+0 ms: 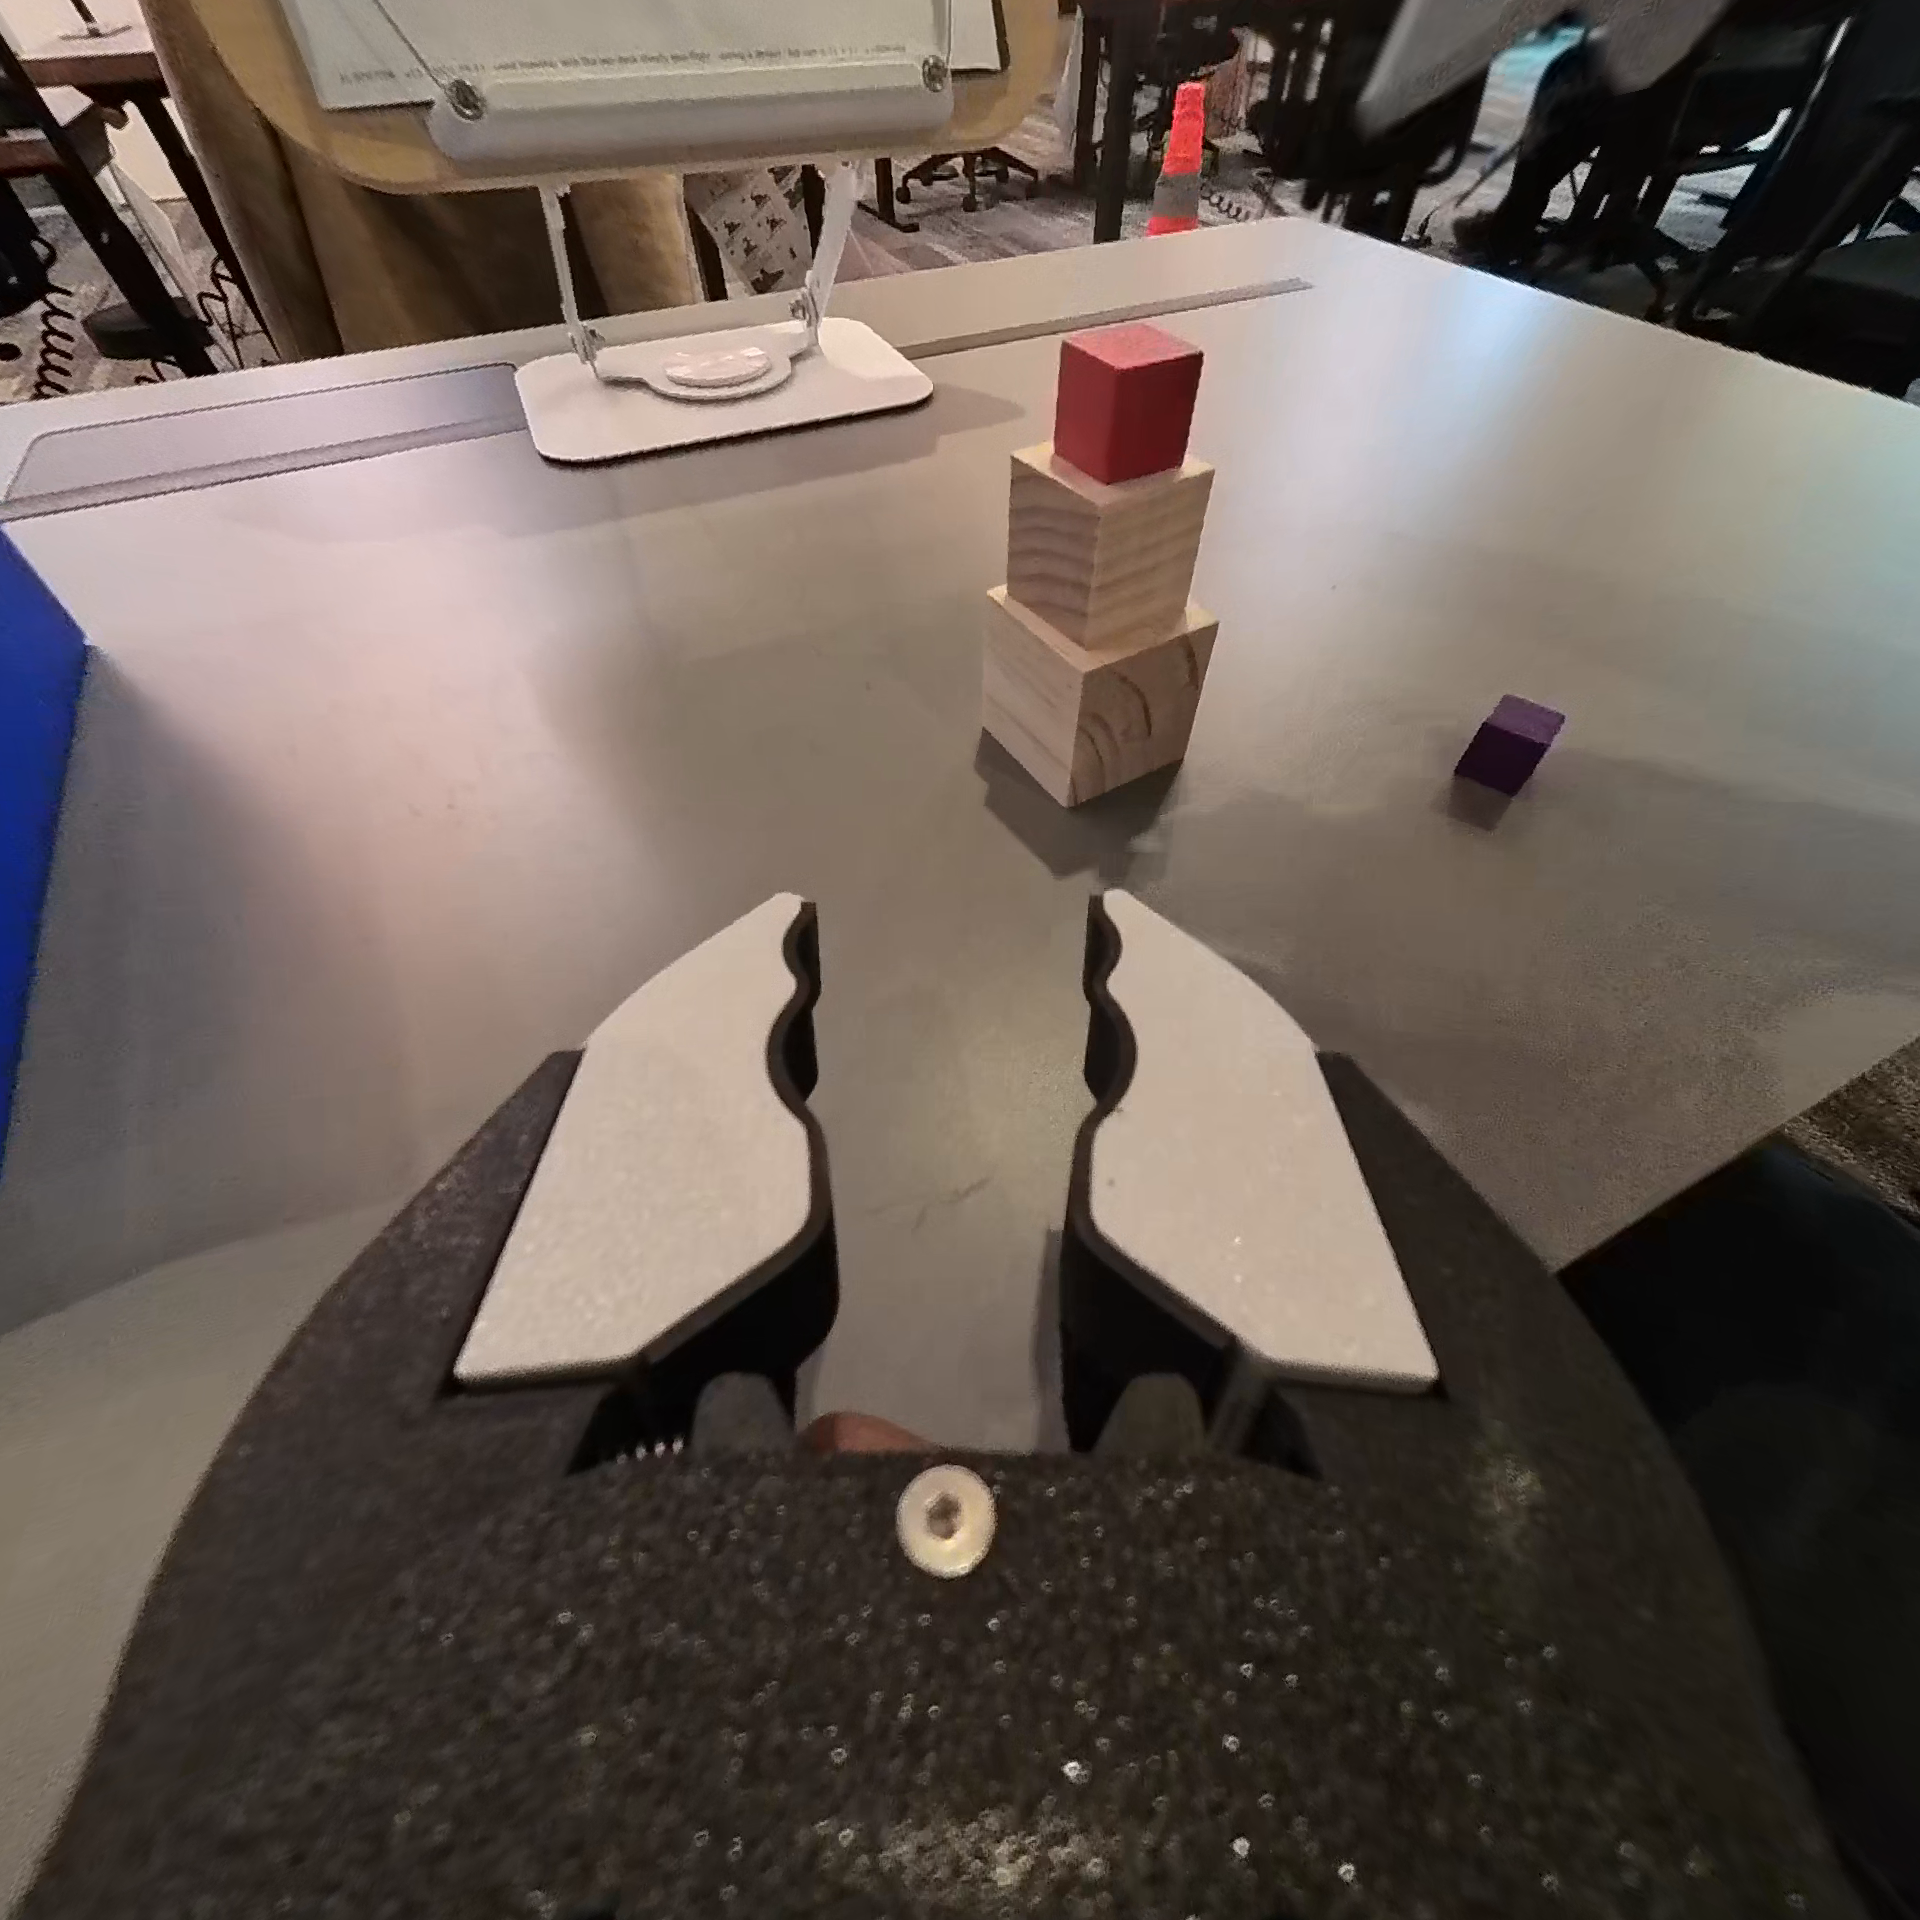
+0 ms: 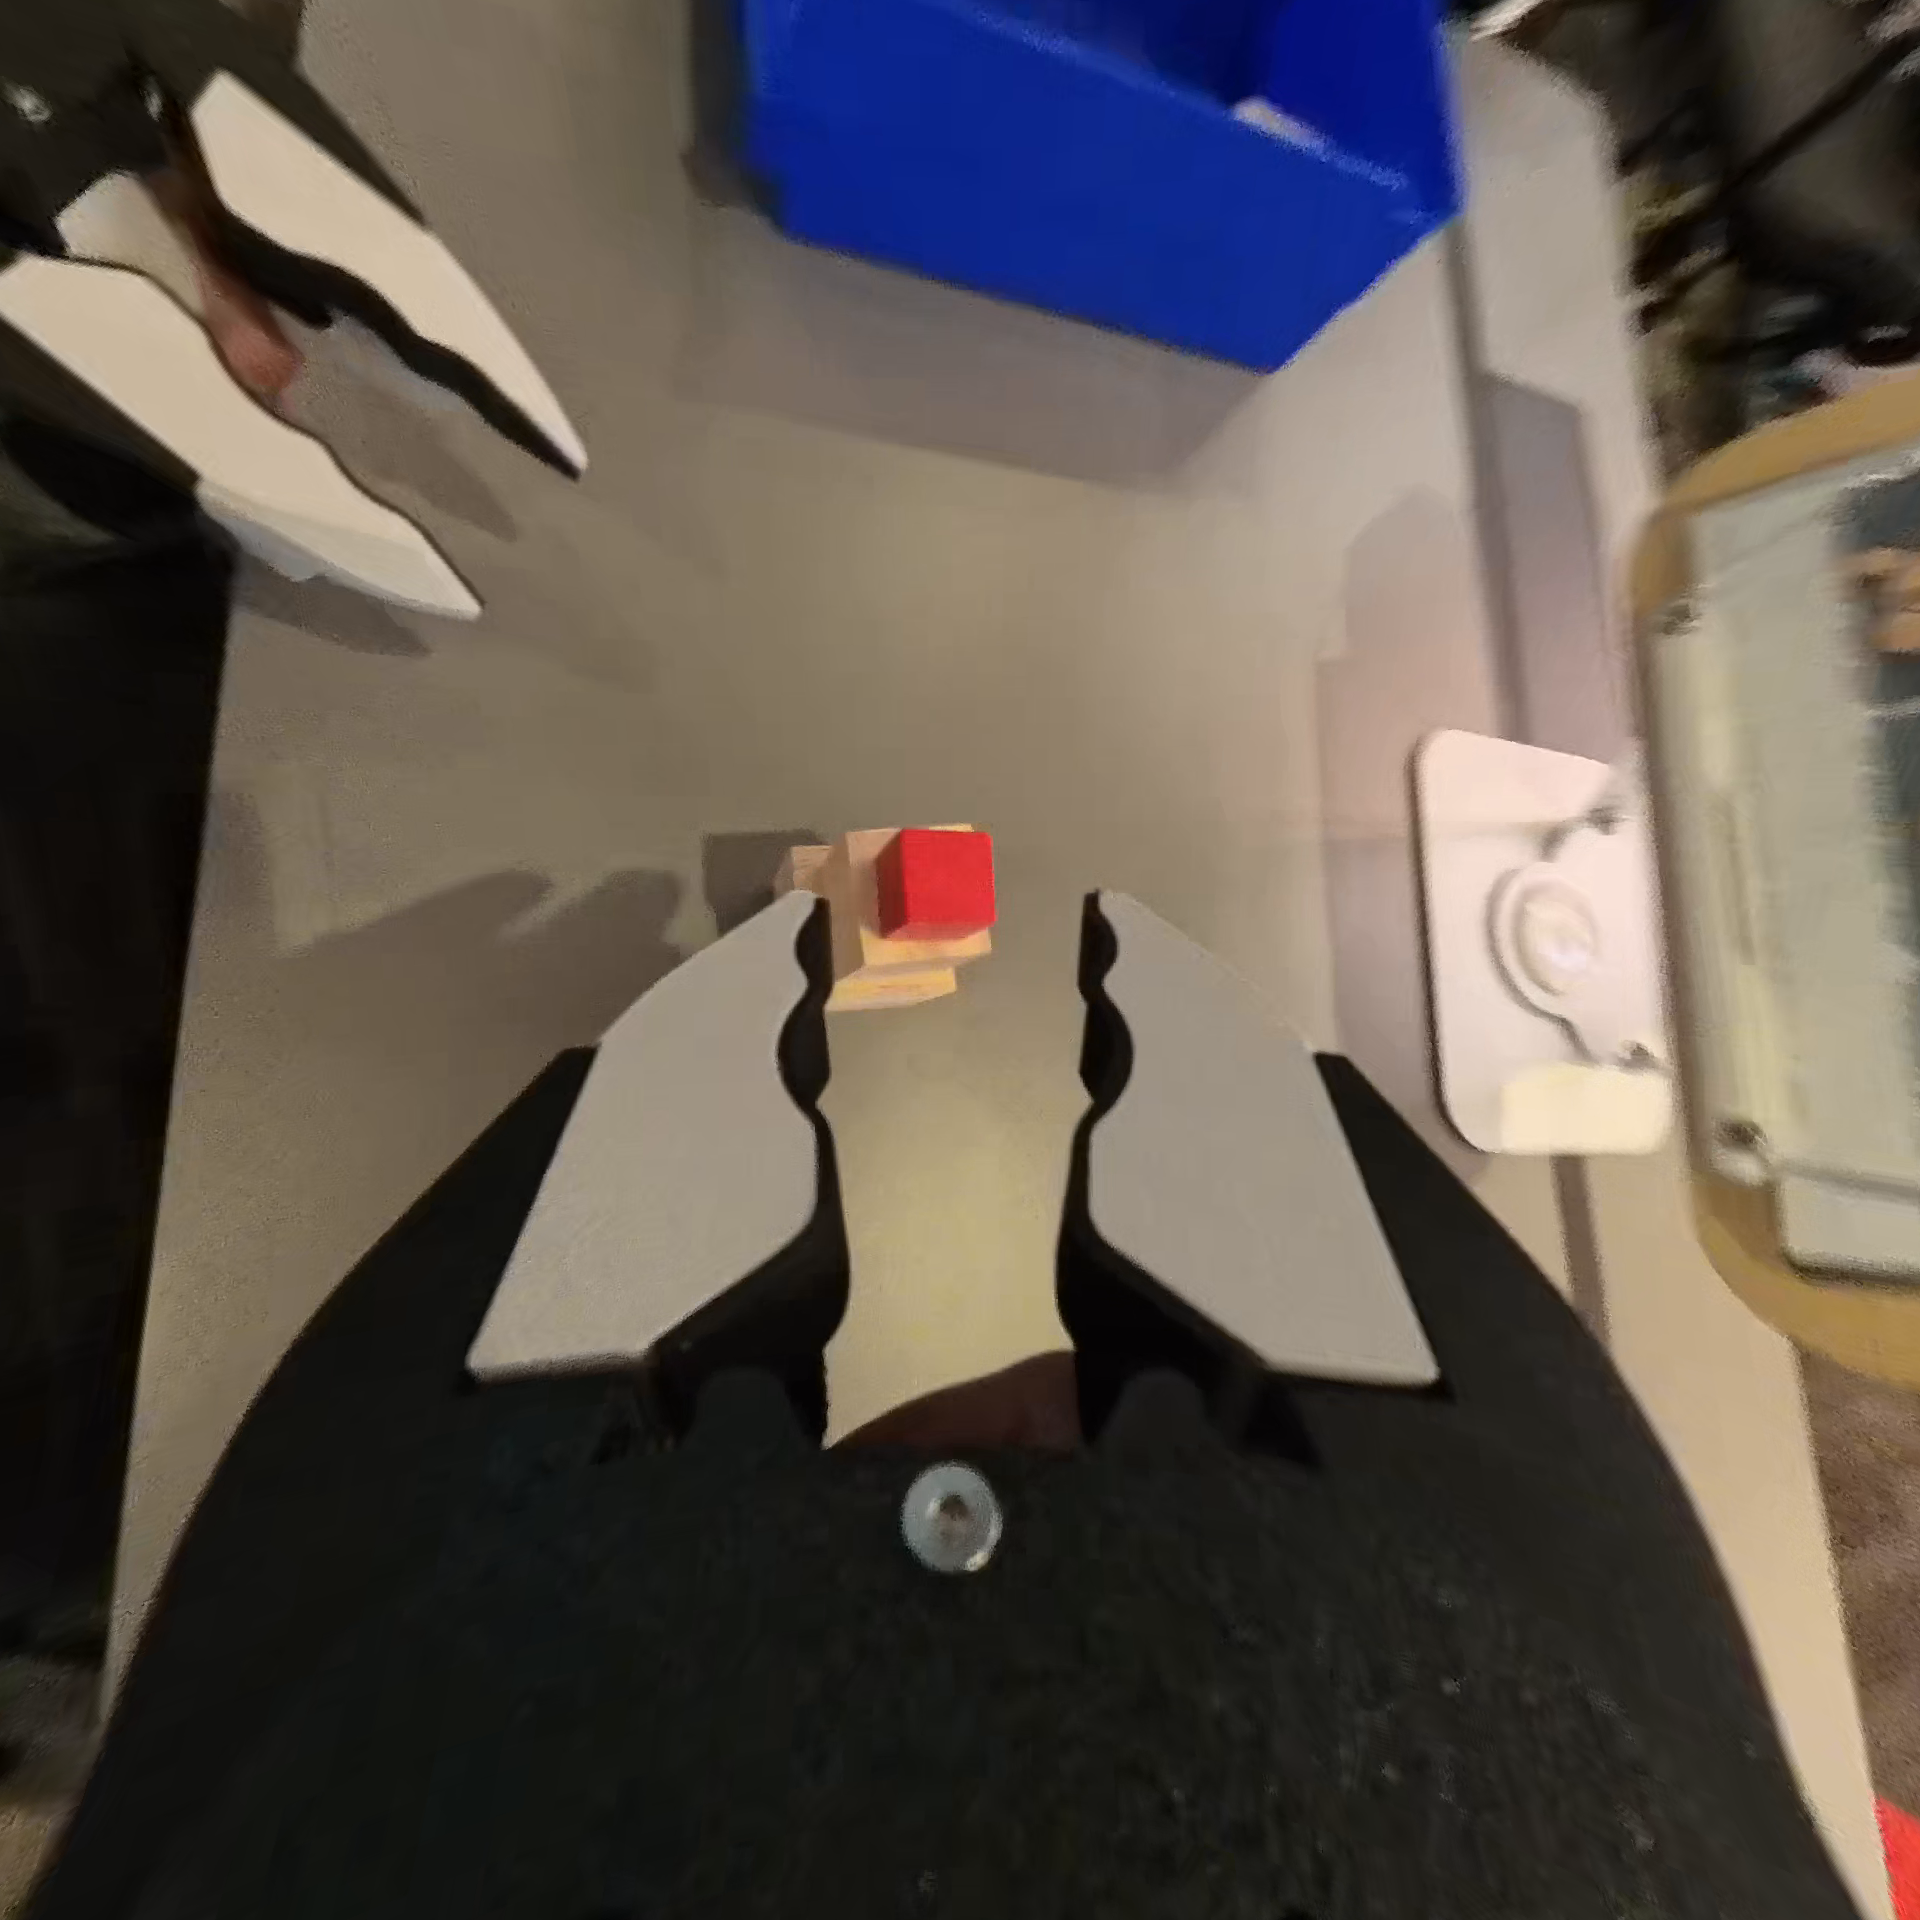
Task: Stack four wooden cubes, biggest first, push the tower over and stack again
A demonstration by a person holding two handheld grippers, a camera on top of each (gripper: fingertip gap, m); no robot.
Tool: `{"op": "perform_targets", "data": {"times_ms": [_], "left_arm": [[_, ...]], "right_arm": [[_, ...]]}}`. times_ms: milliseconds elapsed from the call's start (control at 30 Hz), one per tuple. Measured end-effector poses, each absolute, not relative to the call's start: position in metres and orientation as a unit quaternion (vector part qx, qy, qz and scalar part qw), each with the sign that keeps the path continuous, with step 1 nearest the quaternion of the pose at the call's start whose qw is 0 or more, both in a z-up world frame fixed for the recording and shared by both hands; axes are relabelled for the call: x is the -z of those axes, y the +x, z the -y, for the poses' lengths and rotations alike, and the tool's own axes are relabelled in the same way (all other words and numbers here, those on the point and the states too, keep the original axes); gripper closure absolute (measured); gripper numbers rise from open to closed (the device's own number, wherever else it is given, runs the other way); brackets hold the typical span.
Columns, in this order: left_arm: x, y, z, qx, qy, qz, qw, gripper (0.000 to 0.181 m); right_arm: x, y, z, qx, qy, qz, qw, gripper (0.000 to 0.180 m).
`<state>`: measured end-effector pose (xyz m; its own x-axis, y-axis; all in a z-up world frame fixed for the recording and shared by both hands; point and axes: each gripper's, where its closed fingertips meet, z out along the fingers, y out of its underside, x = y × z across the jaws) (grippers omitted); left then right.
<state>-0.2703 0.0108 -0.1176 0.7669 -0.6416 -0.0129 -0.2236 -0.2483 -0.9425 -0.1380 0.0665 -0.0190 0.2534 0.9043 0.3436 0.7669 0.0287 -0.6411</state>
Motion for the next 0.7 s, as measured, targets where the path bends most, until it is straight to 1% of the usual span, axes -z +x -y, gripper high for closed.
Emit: {"op": "perform_targets", "data": {"times_ms": [33,100,133,200,233,300,333,367,400,467,567,667,700], "left_arm": [[0.117,-0.271,-0.011,0.193,-0.767,-0.281,0.544,0.132],[0.118,-0.272,-0.011,0.195,-0.768,-0.278,0.543,0.132],[0.118,-0.272,-0.011,0.197,-0.769,-0.276,0.542,0.132],[0.119,-0.27,-0.01,0.201,-0.771,-0.276,0.537,0.132],[0.119,-0.269,-0.009,0.203,-0.772,-0.277,0.535,0.132],[0.12,-0.266,-0.007,0.206,-0.772,-0.279,0.533,0.132],[0.12,-0.264,-0.006,0.207,-0.771,-0.282,0.532,0.132],[0.12,-0.262,-0.005,0.209,-0.77,-0.285,0.531,0.132],[0.12,-0.261,-0.003,0.21,-0.77,-0.287,0.53,0.132],[0.12,-0.257,-0.001,0.213,-0.768,-0.292,0.529,0.132],[0.121,-0.252,0.003,0.22,-0.765,-0.299,0.526,0.132],[0.119,-0.249,0.005,0.224,-0.763,-0.304,0.526,0.131],[0.118,-0.249,0.006,0.224,-0.761,-0.305,0.527,0.131]], "right_arm": [[0.014,-0.13,-0.06,-0.065,-0.701,0.582,0.407,0.134],[0.02,-0.108,-0.048,-0.015,-0.734,0.528,0.427,0.135],[0.028,-0.093,-0.045,0.008,-0.763,0.482,0.43,0.138],[0.052,-0.067,-0.037,0.025,-0.833,0.35,0.428,0.146],[0.063,-0.061,-0.03,0.004,-0.857,0.274,0.437,0.15],[0.091,-0.069,-0.004,-0.074,-0.879,0.204,0.425,0.145],[0.108,-0.062,0.005,-0.063,-0.893,0.171,0.411,0.141],[0.121,-0.056,0.012,-0.037,-0.9,0.158,0.405,0.134],[0.134,-0.054,0.018,-0.025,-0.905,0.143,0.4,0.133],[0.154,-0.058,0.023,-0.032,-0.914,0.125,0.384,0.134],[0.169,-0.059,0.021,-0.006,-0.92,0.113,0.376,0.134],[0.179,-0.06,0.014,0.019,-0.924,0.11,0.366,0.137],[0.183,-0.057,0.012,0.037,-0.925,0.111,0.362,0.142]]}}
